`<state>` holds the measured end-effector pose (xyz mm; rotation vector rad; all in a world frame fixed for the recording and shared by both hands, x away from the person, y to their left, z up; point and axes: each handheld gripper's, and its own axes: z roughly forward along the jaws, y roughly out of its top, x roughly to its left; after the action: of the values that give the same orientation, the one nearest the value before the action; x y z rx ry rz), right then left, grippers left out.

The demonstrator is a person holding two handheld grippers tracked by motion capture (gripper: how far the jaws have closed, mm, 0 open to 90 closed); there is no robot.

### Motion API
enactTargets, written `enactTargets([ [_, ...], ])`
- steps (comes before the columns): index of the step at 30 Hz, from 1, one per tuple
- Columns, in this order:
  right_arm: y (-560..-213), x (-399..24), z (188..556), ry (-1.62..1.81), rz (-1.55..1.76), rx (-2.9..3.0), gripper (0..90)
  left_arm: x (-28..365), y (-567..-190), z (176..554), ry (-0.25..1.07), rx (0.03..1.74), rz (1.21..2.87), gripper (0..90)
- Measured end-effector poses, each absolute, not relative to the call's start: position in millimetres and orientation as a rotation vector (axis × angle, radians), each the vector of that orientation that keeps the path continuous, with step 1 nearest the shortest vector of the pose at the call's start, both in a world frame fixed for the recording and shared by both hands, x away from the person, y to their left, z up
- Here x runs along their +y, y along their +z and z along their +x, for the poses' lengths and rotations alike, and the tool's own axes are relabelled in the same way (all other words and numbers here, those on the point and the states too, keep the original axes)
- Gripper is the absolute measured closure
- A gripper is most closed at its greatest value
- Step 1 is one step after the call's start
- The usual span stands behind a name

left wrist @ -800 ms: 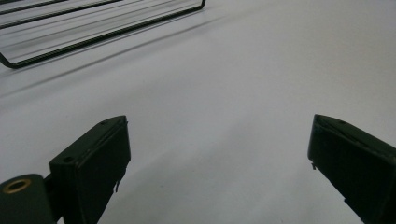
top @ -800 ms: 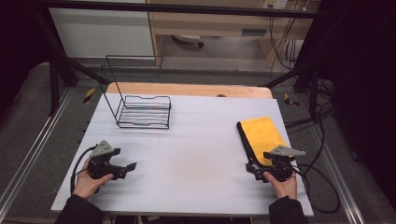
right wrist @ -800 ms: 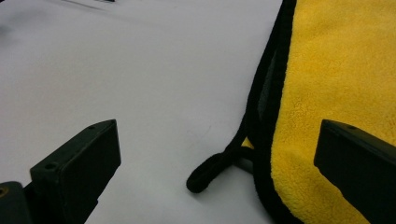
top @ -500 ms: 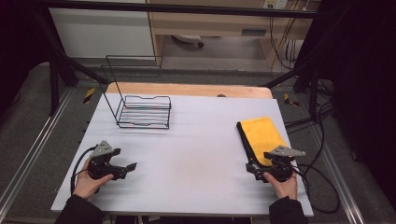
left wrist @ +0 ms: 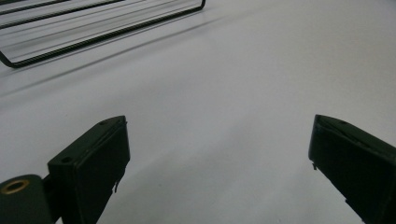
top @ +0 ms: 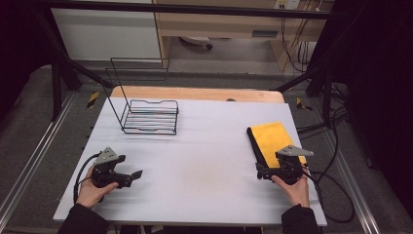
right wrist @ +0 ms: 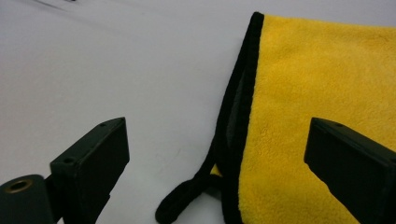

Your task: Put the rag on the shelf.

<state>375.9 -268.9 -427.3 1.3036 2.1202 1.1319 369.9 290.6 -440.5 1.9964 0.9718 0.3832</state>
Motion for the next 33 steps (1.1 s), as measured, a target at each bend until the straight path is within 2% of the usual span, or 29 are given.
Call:
enactTargets([
  [2,-427,-269,378,1.124,1.305,2.125,10.0,291,-440,370,0.383,0.974,1.992,5.1],
  [3,-427,-267,382,1.111,1.311,2.134,16.6,291,-440,370,0.384,0.975,1.99,5.2],
  [5,-428,-265,387,1.08,1.31,2.144,20.8,292,-440,370,0.386,0.975,1.99,5.1],
  [9,-432,-261,397,0.998,1.303,2.18,35.1,291,-440,370,0.386,0.975,1.991,5.1],
  [11,-433,-261,399,0.98,1.3,2.194,37.2,291,-440,370,0.387,0.975,1.993,5.2],
  [12,-436,-259,402,0.961,1.309,2.205,43.3,291,-440,370,0.387,0.973,1.993,5.2],
  [17,-441,-258,407,0.896,1.317,2.22,48.9,291,-440,370,0.387,0.972,1.994,5.3],
  [23,-444,-256,406,0.871,1.305,2.216,49.8,290,-440,369,0.389,0.968,1.996,5.3],
  [33,-447,-251,405,0.787,1.257,2.206,58.7,291,-439,369,0.393,0.967,1.994,5.3],
])
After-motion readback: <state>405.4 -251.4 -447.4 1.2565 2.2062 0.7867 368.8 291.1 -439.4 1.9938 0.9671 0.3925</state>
